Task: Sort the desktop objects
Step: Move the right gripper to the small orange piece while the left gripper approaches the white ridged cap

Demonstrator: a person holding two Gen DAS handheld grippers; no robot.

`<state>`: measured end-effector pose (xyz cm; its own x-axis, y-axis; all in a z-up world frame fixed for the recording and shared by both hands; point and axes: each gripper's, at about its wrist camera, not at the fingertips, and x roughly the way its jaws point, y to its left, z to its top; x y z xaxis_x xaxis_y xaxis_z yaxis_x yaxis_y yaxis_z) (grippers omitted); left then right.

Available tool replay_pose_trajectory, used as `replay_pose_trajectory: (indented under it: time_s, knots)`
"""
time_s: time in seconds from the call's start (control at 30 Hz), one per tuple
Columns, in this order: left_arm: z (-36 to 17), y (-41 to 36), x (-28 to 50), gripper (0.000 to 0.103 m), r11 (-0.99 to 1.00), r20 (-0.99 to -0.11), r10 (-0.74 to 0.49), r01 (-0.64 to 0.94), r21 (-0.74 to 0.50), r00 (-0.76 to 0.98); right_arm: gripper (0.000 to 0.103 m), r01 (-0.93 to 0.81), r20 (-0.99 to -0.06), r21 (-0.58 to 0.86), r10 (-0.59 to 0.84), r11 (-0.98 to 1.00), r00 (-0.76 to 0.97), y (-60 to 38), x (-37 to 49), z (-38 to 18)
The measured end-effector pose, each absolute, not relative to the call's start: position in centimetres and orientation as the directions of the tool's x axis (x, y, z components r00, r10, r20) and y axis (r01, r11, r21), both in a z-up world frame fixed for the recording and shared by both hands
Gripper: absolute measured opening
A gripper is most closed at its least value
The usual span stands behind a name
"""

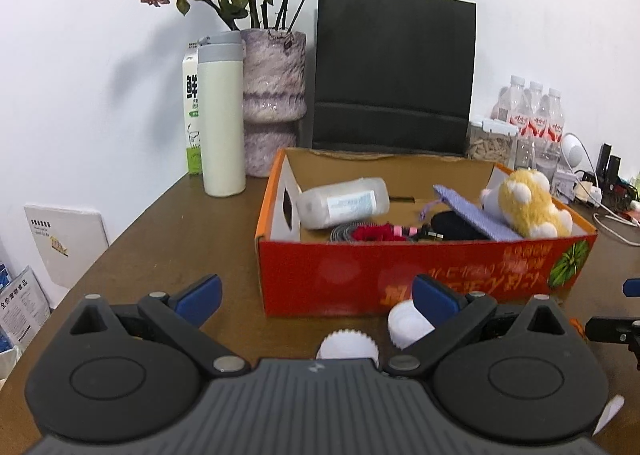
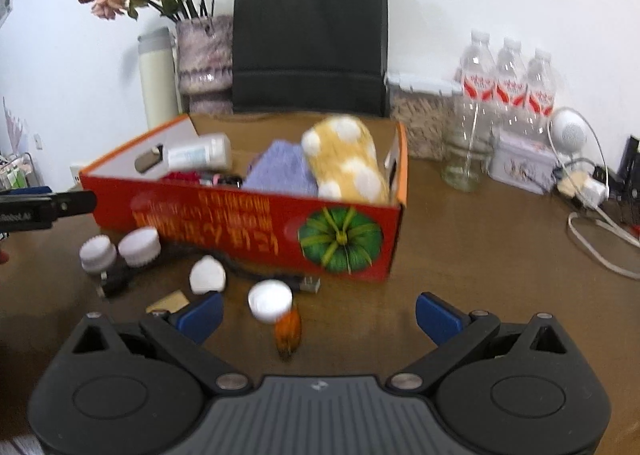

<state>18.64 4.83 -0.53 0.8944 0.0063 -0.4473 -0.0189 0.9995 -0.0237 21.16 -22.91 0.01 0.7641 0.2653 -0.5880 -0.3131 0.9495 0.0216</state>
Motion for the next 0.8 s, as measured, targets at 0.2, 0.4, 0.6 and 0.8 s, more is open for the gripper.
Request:
replay_pose_trajectory:
  time_s: [0.2,0.4,0.6,0.8]
  knots:
    - [-1.1,5.1,17.6,0.103,1.000,-0.474,0.012,-0.023,-0.019,0.880,0.103,-0.304,-0.618,0.029,0.256,0.952,0.743,-23.1,20.6,-1.1]
    - [-1.9,5.2,17.5,0.103,0.999,-0.511,0.005,-0.021,-0.027,0.860,0.103,-0.305,-0.637,0.018,0.246,0.952,0.730,-22.8,20.8,-1.7]
    - [-2.3,5.2,17.7,0.103,0.999,-0.528,0.022,-0.036,-0.018,0.849,0.099,-0.296,-0.641,0.030,0.246,0.955,0.727,-22.8,21.1,-2.0]
    - [-2.5,5.2,17.9,0.103,0.999,-0.540,0.034,-0.047,-0.010,0.841,0.082,-0.307,-0.637,0.042,0.262,0.951,0.725,-22.4,21.4,-2.0]
